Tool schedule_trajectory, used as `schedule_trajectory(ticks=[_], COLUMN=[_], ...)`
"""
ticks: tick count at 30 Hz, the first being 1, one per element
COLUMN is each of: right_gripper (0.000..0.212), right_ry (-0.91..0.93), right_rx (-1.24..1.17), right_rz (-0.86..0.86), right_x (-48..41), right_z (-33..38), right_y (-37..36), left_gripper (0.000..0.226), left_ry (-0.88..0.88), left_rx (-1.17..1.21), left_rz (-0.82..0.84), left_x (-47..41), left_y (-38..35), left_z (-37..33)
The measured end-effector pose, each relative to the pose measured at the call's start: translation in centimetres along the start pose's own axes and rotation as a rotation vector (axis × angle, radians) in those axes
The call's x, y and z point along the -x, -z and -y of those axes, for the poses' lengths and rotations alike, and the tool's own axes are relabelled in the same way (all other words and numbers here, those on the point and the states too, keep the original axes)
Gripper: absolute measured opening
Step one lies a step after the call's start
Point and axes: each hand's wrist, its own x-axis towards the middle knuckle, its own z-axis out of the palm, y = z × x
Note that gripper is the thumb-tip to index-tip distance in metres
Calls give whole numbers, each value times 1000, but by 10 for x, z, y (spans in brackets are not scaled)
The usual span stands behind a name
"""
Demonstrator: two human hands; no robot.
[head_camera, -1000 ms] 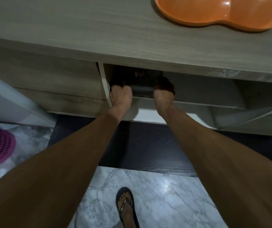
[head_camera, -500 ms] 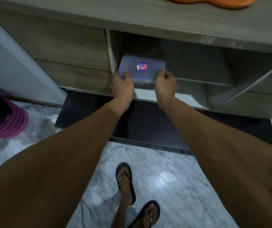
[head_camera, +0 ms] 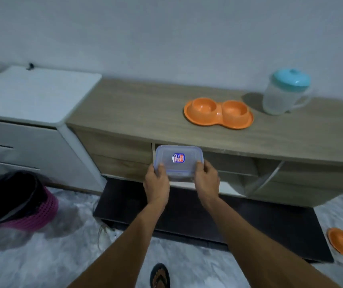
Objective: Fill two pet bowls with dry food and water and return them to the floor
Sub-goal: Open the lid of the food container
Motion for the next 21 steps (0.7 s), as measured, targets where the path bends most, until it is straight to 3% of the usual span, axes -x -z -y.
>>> schedule_trajectory(ticks=[6,12,21], right_gripper=[28,27,22], right_ry=[110,116,26], right_rx=[-62,-52,-37], right_rz=[38,37,-16], right_x=[-26,-82,-164], right_z=[87,139,154], right_y=[-19,-60,-131], left_gripper=[30,25,27], left_ry=[-131,-143,-64], left_rx=[18,65,81], left_rz=[-42,-20,110], left_x=[-50,-121,-236], left_y=[15,10,-14], left_z=[-70,-118,-129])
